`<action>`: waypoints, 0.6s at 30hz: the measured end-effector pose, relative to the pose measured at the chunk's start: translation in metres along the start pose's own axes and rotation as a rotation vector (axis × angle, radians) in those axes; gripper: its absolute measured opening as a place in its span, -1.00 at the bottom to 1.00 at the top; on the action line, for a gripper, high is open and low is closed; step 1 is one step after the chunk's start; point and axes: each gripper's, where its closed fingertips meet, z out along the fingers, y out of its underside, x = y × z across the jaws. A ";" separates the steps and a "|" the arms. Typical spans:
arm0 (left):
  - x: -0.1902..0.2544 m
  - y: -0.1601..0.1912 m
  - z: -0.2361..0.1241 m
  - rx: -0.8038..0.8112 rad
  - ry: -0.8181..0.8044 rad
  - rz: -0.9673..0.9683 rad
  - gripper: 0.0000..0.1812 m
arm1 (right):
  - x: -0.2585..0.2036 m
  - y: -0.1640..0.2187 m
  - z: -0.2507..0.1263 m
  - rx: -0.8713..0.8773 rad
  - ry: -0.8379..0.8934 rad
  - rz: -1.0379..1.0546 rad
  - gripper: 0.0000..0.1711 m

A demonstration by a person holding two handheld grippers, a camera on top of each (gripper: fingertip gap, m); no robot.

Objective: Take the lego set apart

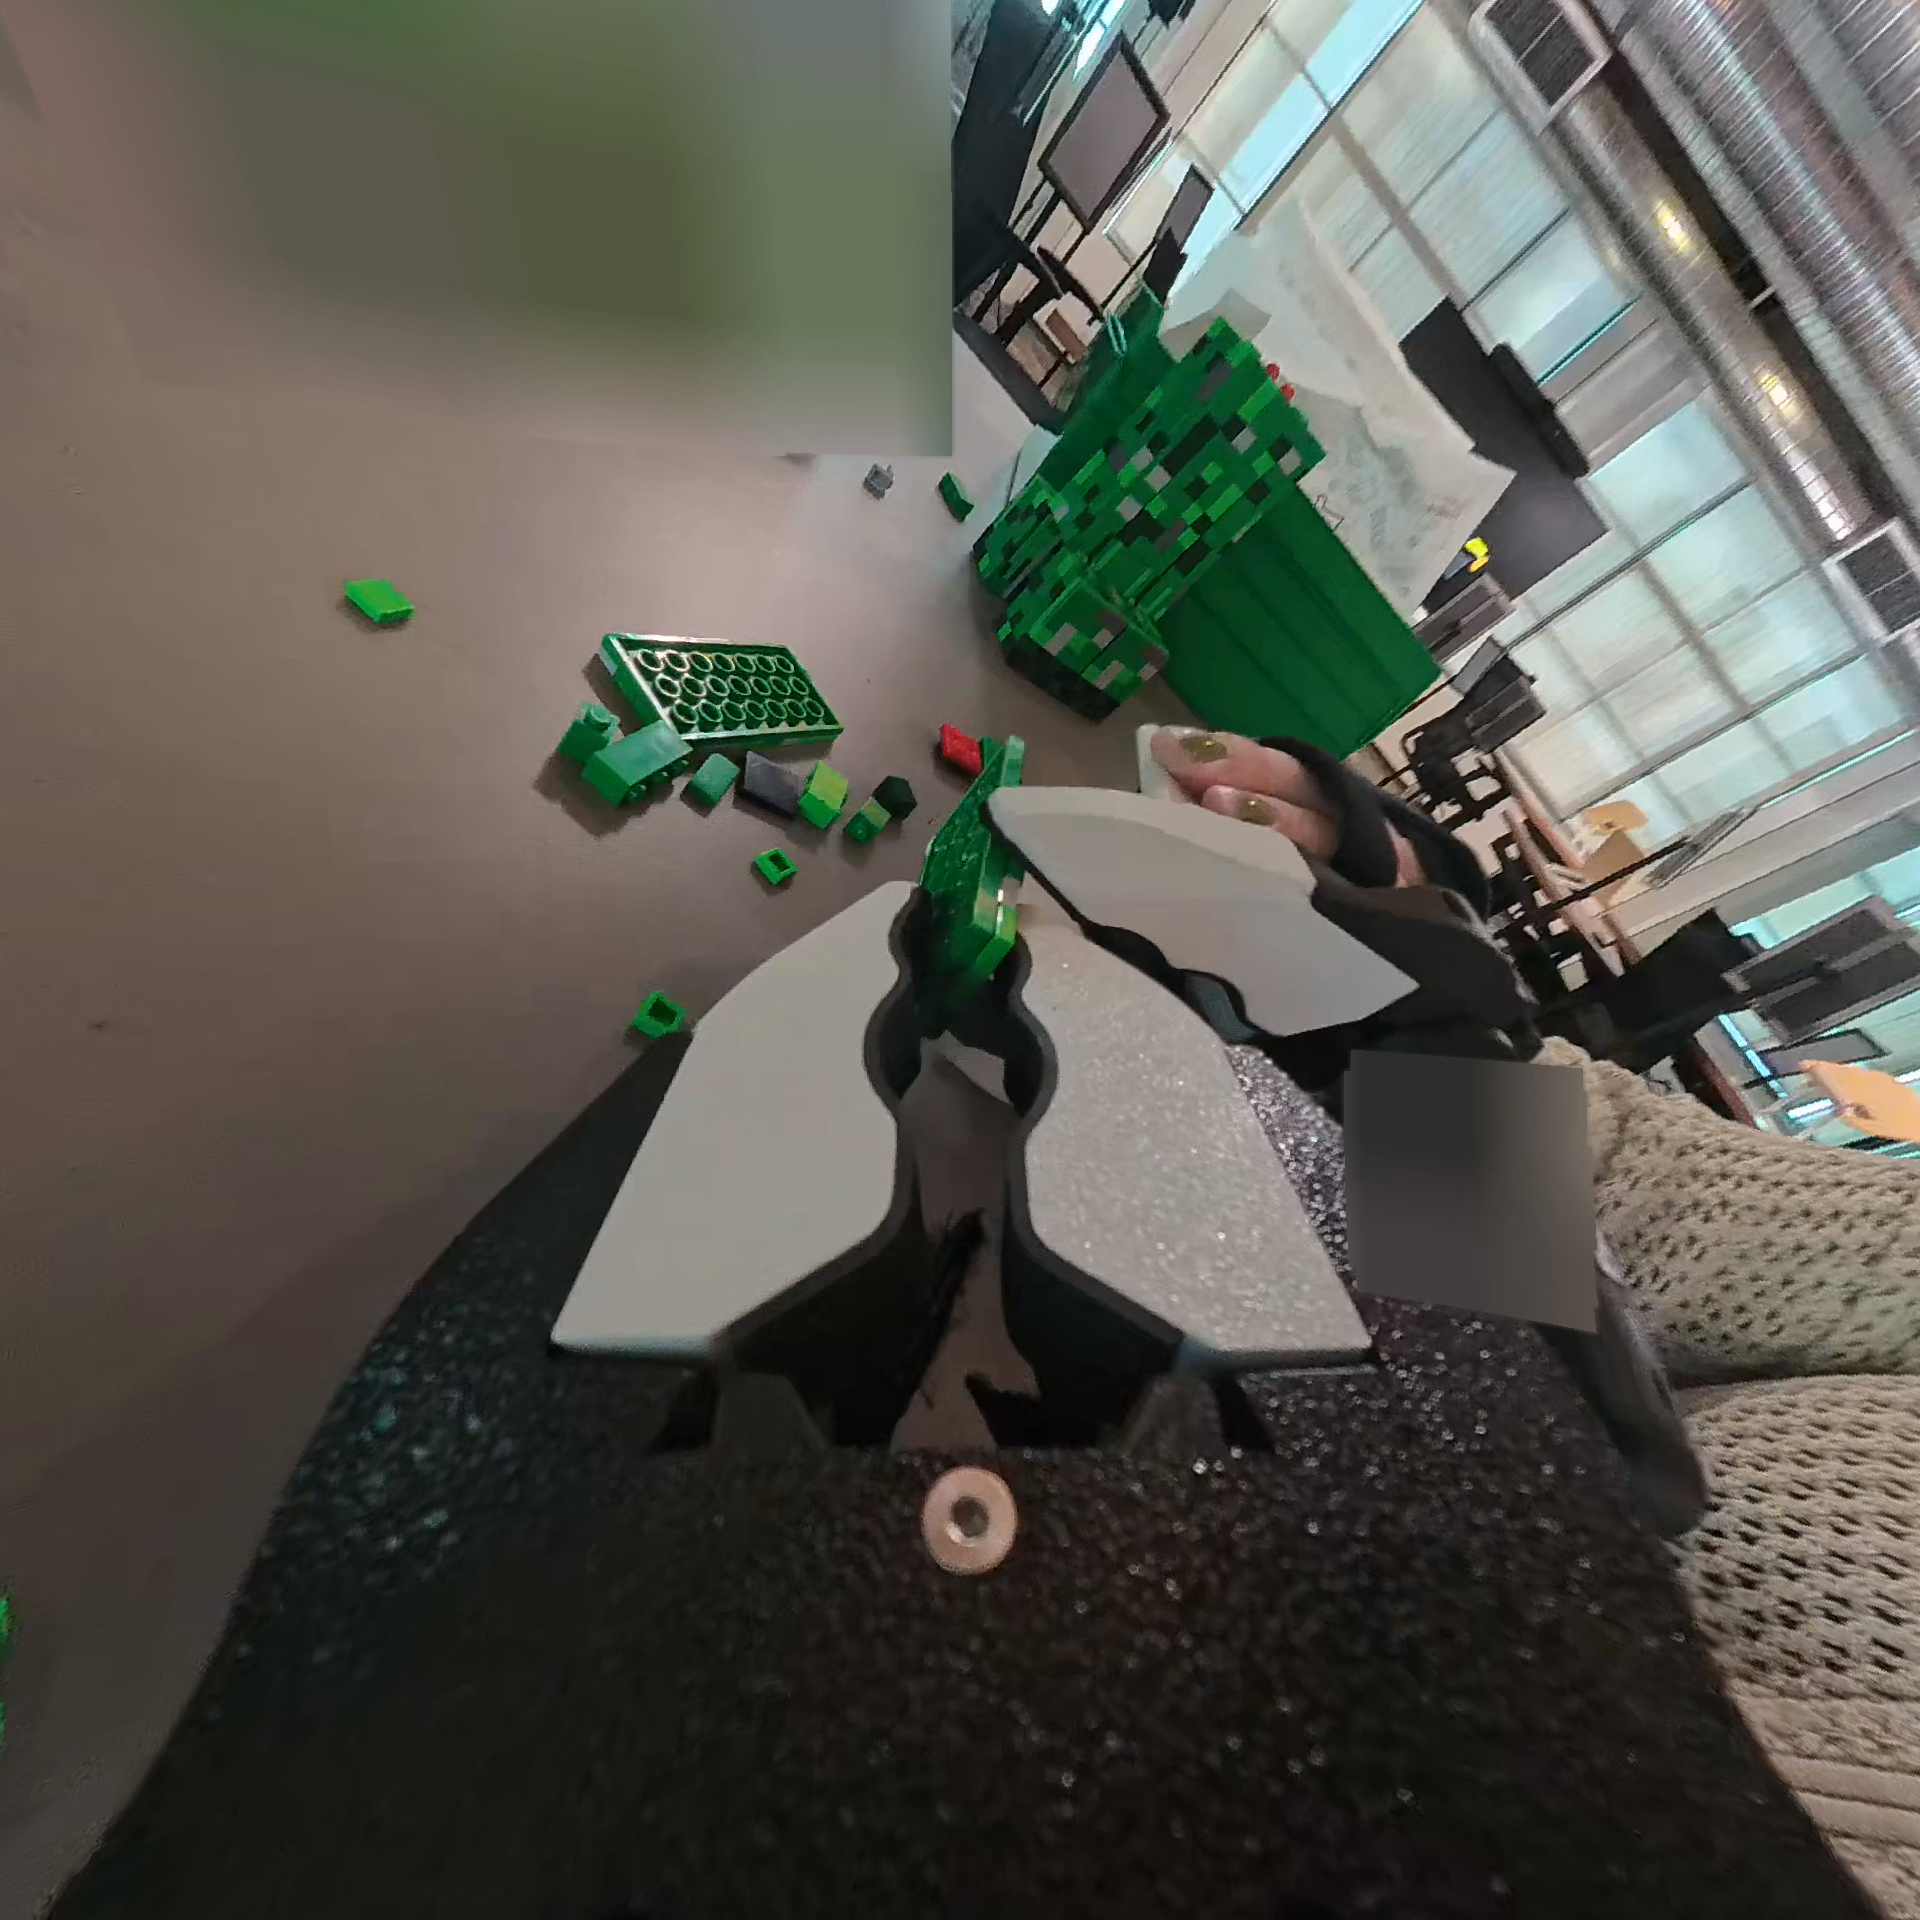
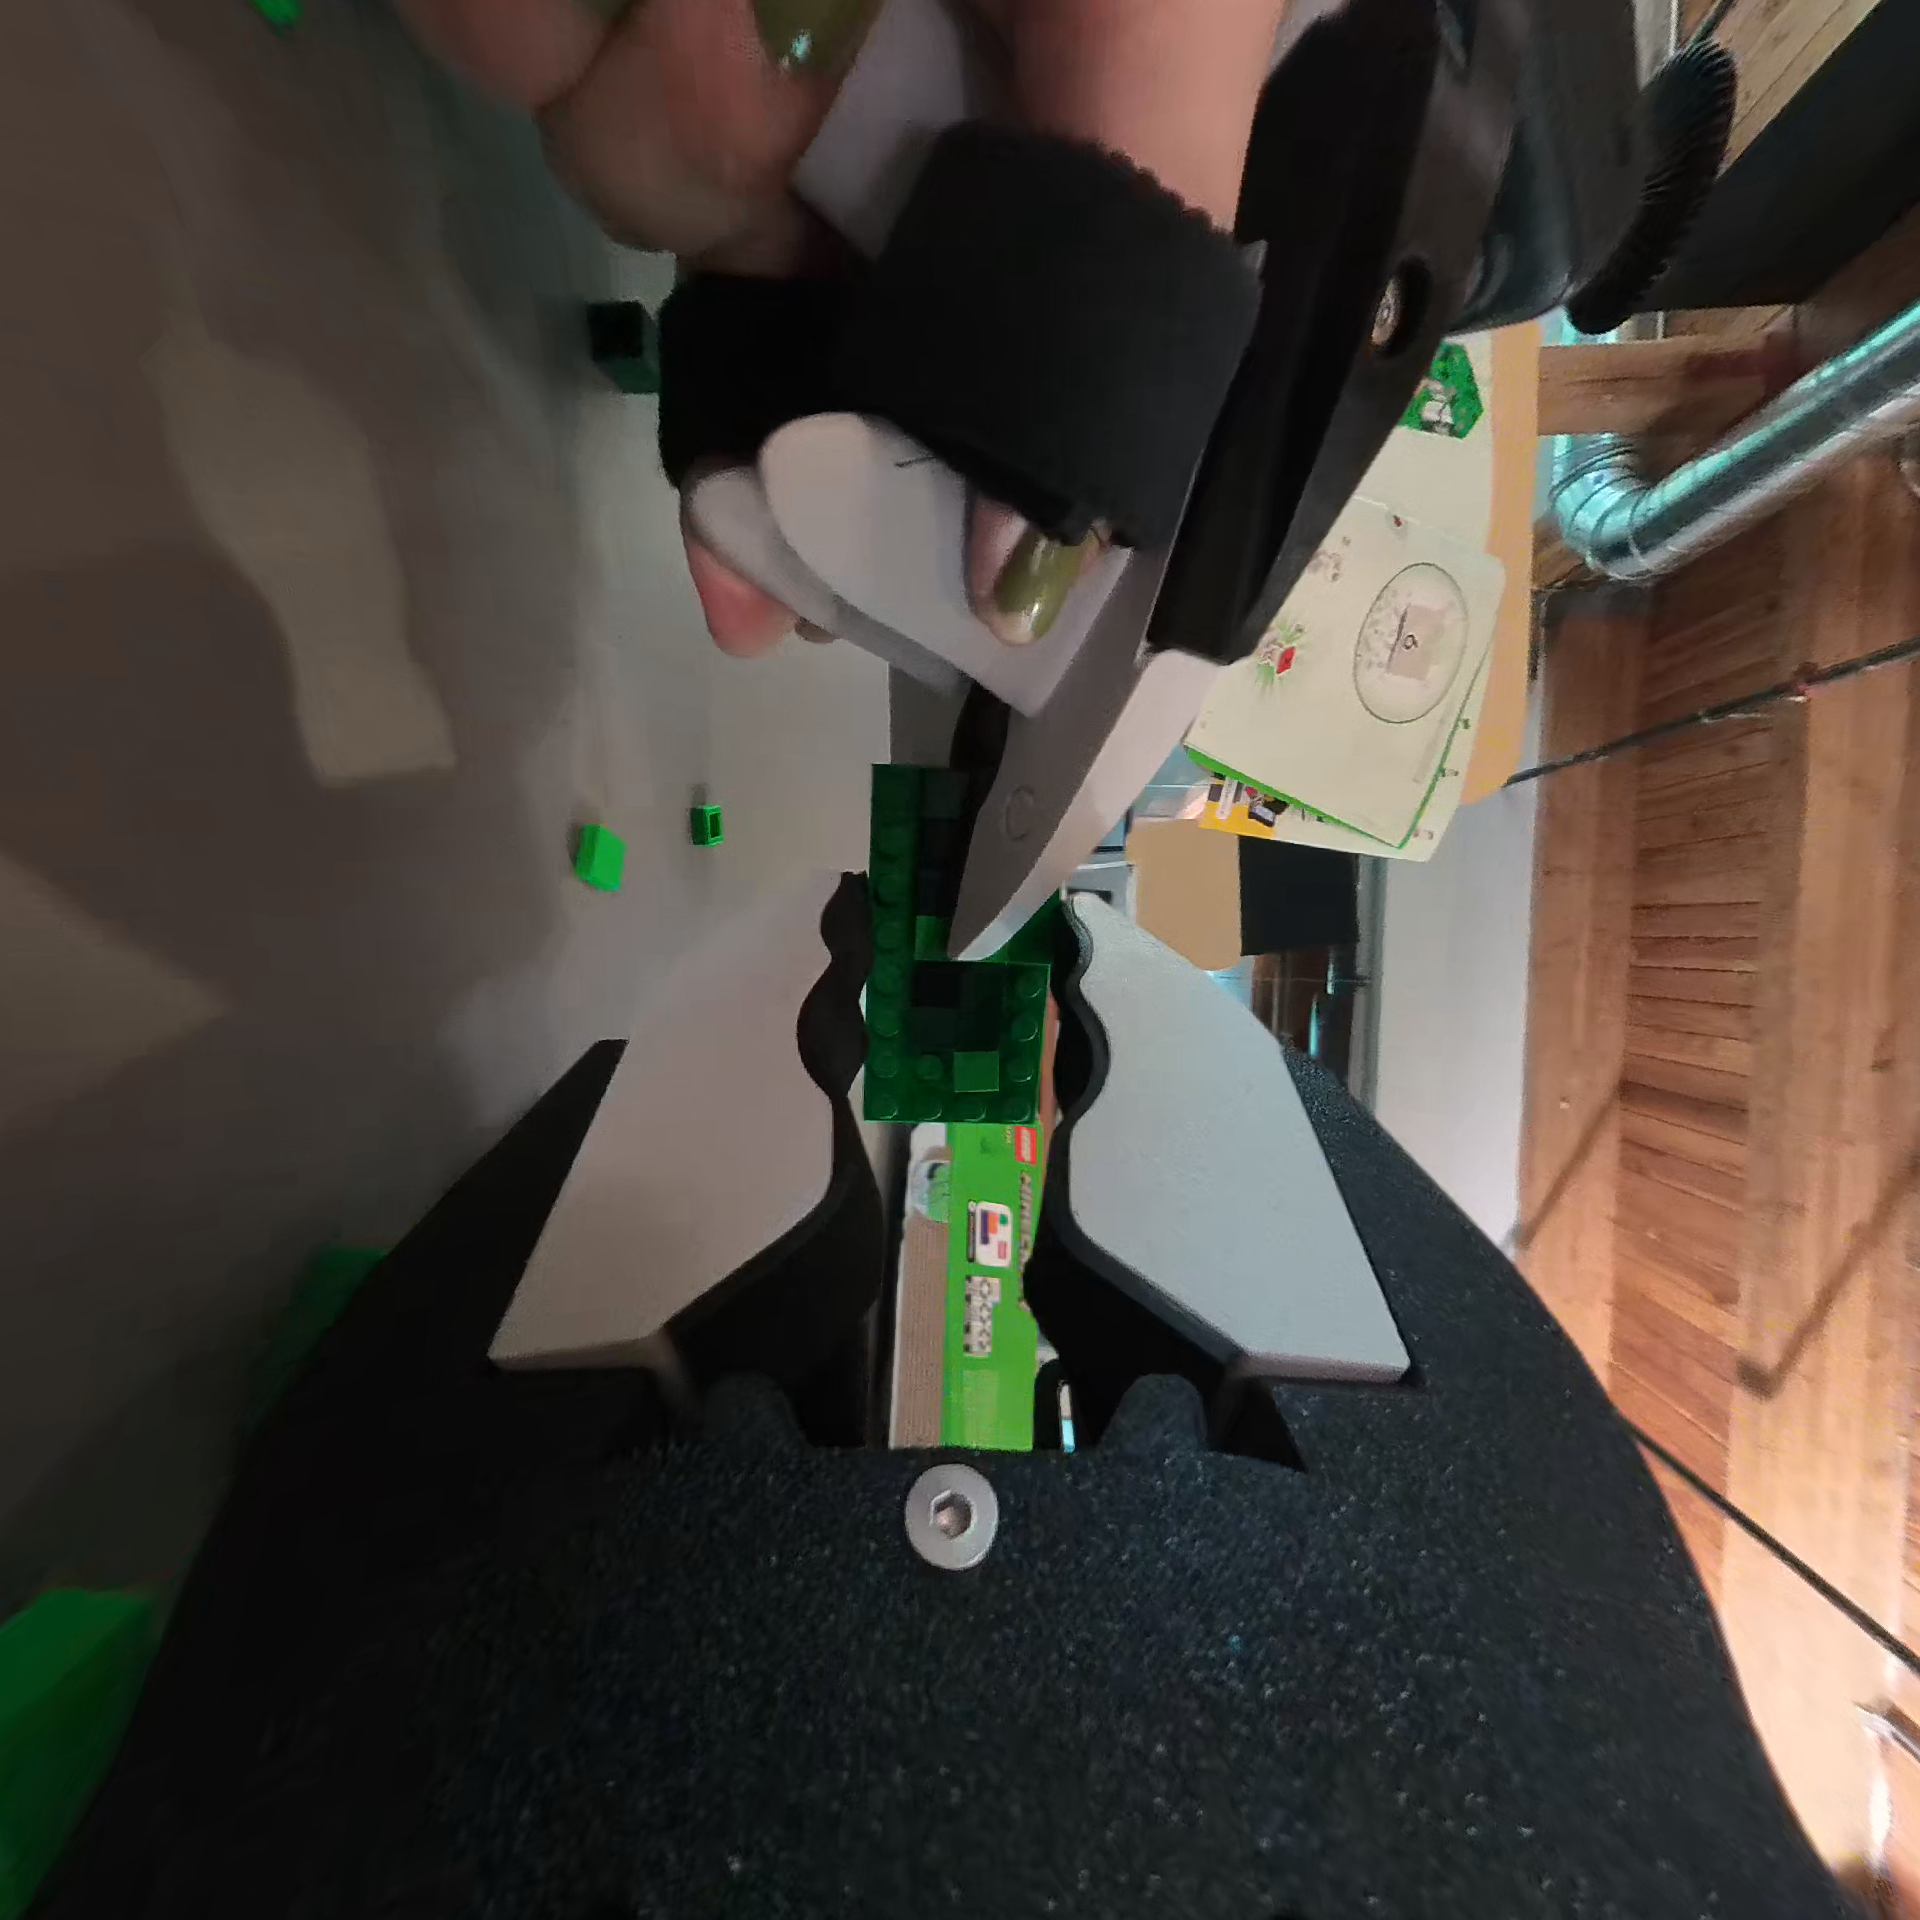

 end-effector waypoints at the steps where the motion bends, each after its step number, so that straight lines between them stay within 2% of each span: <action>1: 0.000 -0.001 0.000 0.005 0.010 -0.015 -0.88 | 0.000 0.000 0.000 -0.002 0.009 -0.013 -0.62; 8: 0.001 -0.004 -0.003 0.036 0.073 -0.124 -0.87 | 0.005 -0.002 0.001 0.012 0.057 -0.063 -0.61; 9: -0.001 -0.012 -0.006 0.086 0.081 -0.157 -0.95 | 0.003 -0.003 0.002 0.022 0.068 -0.079 -0.74; 11: 0.007 -0.015 -0.011 0.108 0.222 -0.299 -0.94 | 0.015 -0.006 -0.003 0.025 0.152 -0.128 -0.85; 16: -0.002 -0.010 -0.008 0.065 0.105 -0.186 -0.94 | 0.005 -0.004 -0.001 0.057 0.072 -0.002 -0.84; 18: -0.005 -0.009 -0.007 0.050 0.035 -0.084 -0.94 | 0.002 -0.003 0.000 0.059 0.056 0.004 -0.83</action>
